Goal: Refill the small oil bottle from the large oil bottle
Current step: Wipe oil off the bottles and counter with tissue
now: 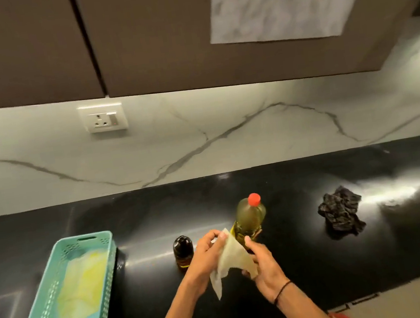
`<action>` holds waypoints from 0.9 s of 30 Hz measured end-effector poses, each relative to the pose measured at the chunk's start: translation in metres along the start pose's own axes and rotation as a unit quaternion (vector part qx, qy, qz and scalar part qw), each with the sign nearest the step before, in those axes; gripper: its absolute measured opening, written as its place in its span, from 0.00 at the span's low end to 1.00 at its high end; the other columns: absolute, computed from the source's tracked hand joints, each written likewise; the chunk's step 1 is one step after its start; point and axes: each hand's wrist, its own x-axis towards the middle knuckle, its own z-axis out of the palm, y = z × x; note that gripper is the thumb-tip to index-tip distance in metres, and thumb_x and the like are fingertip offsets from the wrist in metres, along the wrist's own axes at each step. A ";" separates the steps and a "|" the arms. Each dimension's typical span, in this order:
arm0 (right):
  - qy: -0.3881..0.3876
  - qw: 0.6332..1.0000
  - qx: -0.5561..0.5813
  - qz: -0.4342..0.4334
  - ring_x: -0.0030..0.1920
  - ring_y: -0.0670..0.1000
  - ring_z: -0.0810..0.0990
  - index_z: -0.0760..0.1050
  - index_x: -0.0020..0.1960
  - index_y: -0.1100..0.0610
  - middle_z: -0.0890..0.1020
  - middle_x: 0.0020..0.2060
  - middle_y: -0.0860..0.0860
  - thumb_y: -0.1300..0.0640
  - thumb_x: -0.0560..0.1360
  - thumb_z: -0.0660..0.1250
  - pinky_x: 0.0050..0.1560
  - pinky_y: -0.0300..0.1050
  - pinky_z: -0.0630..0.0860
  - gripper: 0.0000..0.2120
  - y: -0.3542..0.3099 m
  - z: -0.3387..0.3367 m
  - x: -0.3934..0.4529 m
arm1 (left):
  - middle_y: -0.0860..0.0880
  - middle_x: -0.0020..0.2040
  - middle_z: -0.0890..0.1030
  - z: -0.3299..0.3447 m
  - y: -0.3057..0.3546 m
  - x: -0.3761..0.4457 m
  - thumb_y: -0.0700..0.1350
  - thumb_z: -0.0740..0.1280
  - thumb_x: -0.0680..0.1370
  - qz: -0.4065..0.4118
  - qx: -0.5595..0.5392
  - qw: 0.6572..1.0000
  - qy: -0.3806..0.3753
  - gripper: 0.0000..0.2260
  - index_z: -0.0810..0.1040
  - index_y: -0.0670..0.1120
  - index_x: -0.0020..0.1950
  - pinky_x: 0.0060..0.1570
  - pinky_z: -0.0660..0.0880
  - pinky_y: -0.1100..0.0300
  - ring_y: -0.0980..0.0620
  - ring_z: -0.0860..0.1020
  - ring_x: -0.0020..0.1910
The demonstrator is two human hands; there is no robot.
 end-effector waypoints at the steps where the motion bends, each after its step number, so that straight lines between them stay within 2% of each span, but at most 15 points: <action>1: 0.043 0.997 -0.048 -0.042 0.48 0.54 0.83 0.78 0.58 0.58 0.83 0.53 0.58 0.48 0.80 0.69 0.43 0.49 0.79 0.14 -0.004 -0.003 0.001 | 0.49 0.47 0.87 0.009 0.004 0.003 0.55 0.66 0.85 -0.002 0.007 1.000 -0.012 0.10 0.82 0.51 0.55 0.36 0.83 0.57 0.50 0.87 0.44; 3: 0.124 0.982 -0.108 -0.093 0.52 0.52 0.81 0.78 0.56 0.54 0.81 0.55 0.55 0.48 0.81 0.67 0.47 0.47 0.78 0.10 -0.014 -0.010 0.002 | 0.51 0.48 0.87 0.029 0.014 0.011 0.56 0.66 0.85 0.002 0.024 0.999 -0.029 0.08 0.82 0.54 0.53 0.36 0.82 0.60 0.52 0.87 0.44; 4: 0.139 0.978 -0.113 -0.104 0.53 0.52 0.80 0.78 0.55 0.52 0.81 0.54 0.54 0.46 0.81 0.66 0.47 0.48 0.79 0.10 -0.018 -0.012 0.002 | 0.52 0.47 0.87 0.039 0.019 0.014 0.56 0.66 0.85 0.008 0.031 0.999 -0.035 0.08 0.82 0.55 0.52 0.36 0.81 0.61 0.53 0.87 0.44; 6: 0.125 0.983 -0.086 -0.107 0.53 0.54 0.82 0.78 0.55 0.52 0.82 0.53 0.53 0.45 0.83 0.63 0.50 0.53 0.83 0.11 -0.024 -0.014 0.002 | 0.51 0.49 0.87 0.053 0.025 0.021 0.56 0.66 0.85 0.025 0.039 0.998 -0.047 0.07 0.82 0.56 0.52 0.40 0.82 0.61 0.52 0.87 0.47; 9: 0.078 0.992 0.019 -0.096 0.53 0.58 0.85 0.79 0.57 0.55 0.84 0.51 0.57 0.49 0.84 0.64 0.51 0.62 0.85 0.11 -0.028 -0.015 0.004 | 0.48 0.52 0.87 0.070 0.030 0.030 0.57 0.67 0.84 0.056 0.067 0.994 -0.062 0.08 0.82 0.56 0.54 0.49 0.84 0.57 0.49 0.87 0.52; 13: 0.156 0.975 -0.034 -0.154 0.48 0.57 0.86 0.81 0.49 0.59 0.86 0.47 0.59 0.56 0.83 0.66 0.51 0.58 0.85 0.09 -0.033 -0.020 0.017 | 0.52 0.53 0.86 0.081 0.043 0.040 0.55 0.66 0.85 0.100 0.133 0.985 -0.047 0.06 0.83 0.60 0.55 0.57 0.85 0.53 0.51 0.85 0.55; 16: 0.201 0.964 -0.044 -0.170 0.49 0.56 0.85 0.81 0.44 0.57 0.85 0.44 0.54 0.58 0.82 0.66 0.47 0.53 0.84 0.09 -0.043 -0.023 0.024 | 0.52 0.56 0.85 0.079 0.058 0.042 0.54 0.67 0.85 0.153 0.237 0.960 -0.007 0.06 0.83 0.57 0.57 0.53 0.84 0.57 0.53 0.83 0.57; 19: 0.220 0.959 -0.008 -0.179 0.50 0.54 0.83 0.79 0.47 0.55 0.83 0.47 0.53 0.55 0.83 0.64 0.50 0.58 0.84 0.08 -0.058 -0.026 0.030 | 0.53 0.54 0.84 0.073 0.067 0.042 0.50 0.70 0.83 0.183 0.291 0.937 0.063 0.04 0.83 0.53 0.56 0.43 0.81 0.66 0.56 0.83 0.53; 22: 0.236 0.947 0.020 -0.216 0.49 0.53 0.83 0.78 0.50 0.56 0.82 0.48 0.54 0.55 0.84 0.63 0.48 0.53 0.84 0.07 -0.075 -0.026 0.031 | 0.55 0.50 0.84 0.067 0.064 0.042 0.47 0.75 0.81 0.196 0.271 0.931 0.147 0.03 0.83 0.51 0.53 0.43 0.86 0.59 0.54 0.85 0.49; 24: 0.234 0.934 -0.006 -0.269 0.48 0.52 0.83 0.76 0.50 0.56 0.81 0.47 0.52 0.55 0.84 0.63 0.45 0.46 0.83 0.06 -0.084 -0.024 0.030 | 0.55 0.51 0.84 0.062 0.057 0.044 0.44 0.77 0.78 0.202 0.268 0.924 0.184 0.09 0.81 0.53 0.54 0.41 0.83 0.67 0.55 0.85 0.49; 25: 0.229 0.923 -0.032 -0.308 0.48 0.50 0.83 0.76 0.50 0.55 0.80 0.46 0.49 0.55 0.83 0.63 0.43 0.41 0.82 0.06 -0.087 -0.022 0.028 | 0.55 0.53 0.84 0.059 0.052 0.045 0.44 0.78 0.77 0.197 0.272 0.924 0.180 0.13 0.79 0.55 0.57 0.42 0.81 0.70 0.55 0.84 0.51; 27: 0.205 0.887 -0.108 -0.398 0.49 0.47 0.82 0.77 0.53 0.53 0.80 0.46 0.46 0.55 0.84 0.63 0.42 0.35 0.80 0.05 -0.091 -0.019 0.026 | 0.56 0.63 0.80 0.056 0.041 0.050 0.45 0.80 0.75 0.161 0.299 0.931 0.134 0.26 0.75 0.56 0.69 0.49 0.82 0.65 0.55 0.81 0.58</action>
